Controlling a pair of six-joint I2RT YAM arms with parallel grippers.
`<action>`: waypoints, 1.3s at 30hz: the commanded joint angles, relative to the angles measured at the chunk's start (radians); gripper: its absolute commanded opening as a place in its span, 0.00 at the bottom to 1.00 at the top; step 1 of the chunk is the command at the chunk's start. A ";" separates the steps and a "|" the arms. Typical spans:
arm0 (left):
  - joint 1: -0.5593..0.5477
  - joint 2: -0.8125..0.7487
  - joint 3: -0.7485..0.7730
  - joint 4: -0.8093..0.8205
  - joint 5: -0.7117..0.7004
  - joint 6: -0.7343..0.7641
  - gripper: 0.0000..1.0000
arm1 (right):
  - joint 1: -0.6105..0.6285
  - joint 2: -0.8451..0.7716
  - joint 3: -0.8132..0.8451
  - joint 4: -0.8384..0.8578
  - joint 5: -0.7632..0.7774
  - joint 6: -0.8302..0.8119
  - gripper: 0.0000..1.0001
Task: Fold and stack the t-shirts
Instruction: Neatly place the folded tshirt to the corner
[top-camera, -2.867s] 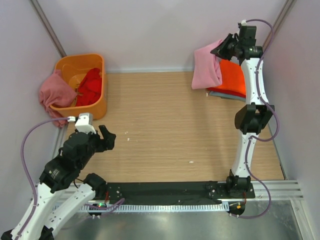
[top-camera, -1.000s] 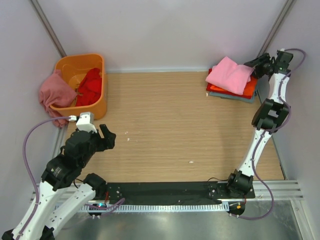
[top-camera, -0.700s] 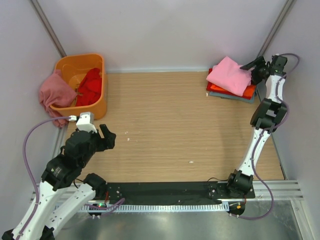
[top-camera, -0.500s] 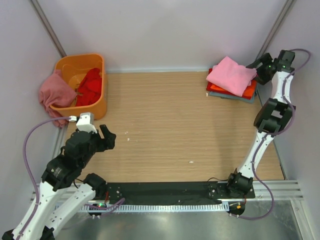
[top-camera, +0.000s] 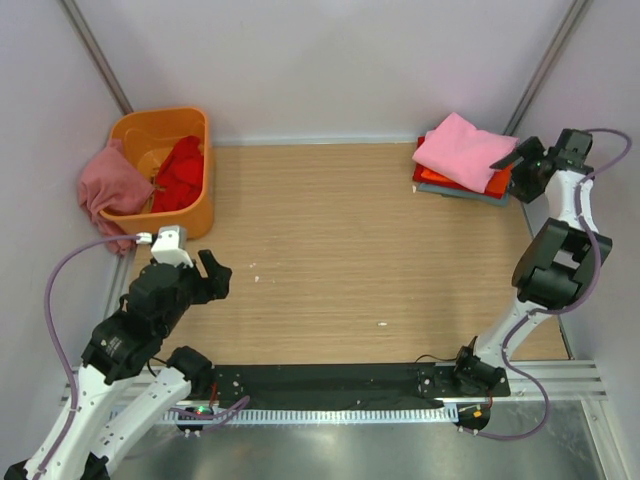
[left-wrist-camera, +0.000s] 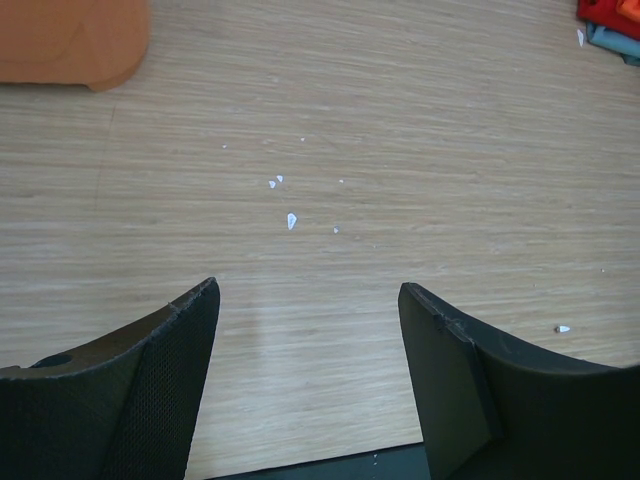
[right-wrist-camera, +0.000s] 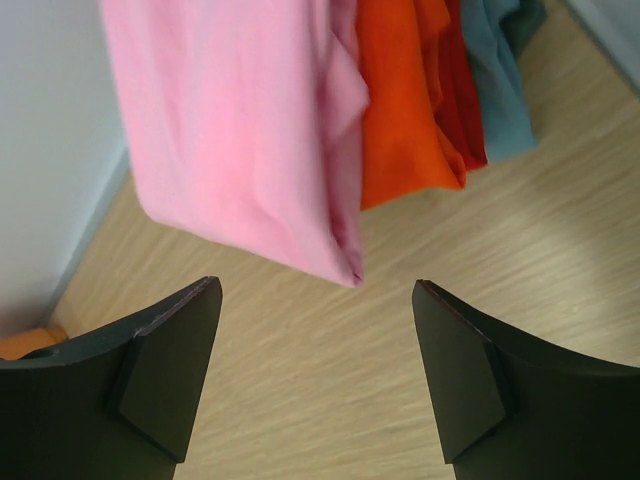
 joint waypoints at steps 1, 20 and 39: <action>0.006 -0.012 -0.004 0.051 0.005 0.012 0.74 | 0.008 0.025 -0.074 0.057 -0.077 -0.005 0.83; 0.006 -0.004 -0.003 0.051 0.002 0.012 0.74 | 0.057 0.149 -0.002 0.071 -0.126 0.011 0.39; 0.008 0.002 -0.003 0.050 0.004 0.014 0.74 | 0.005 0.138 0.210 -0.098 -0.005 -0.076 0.01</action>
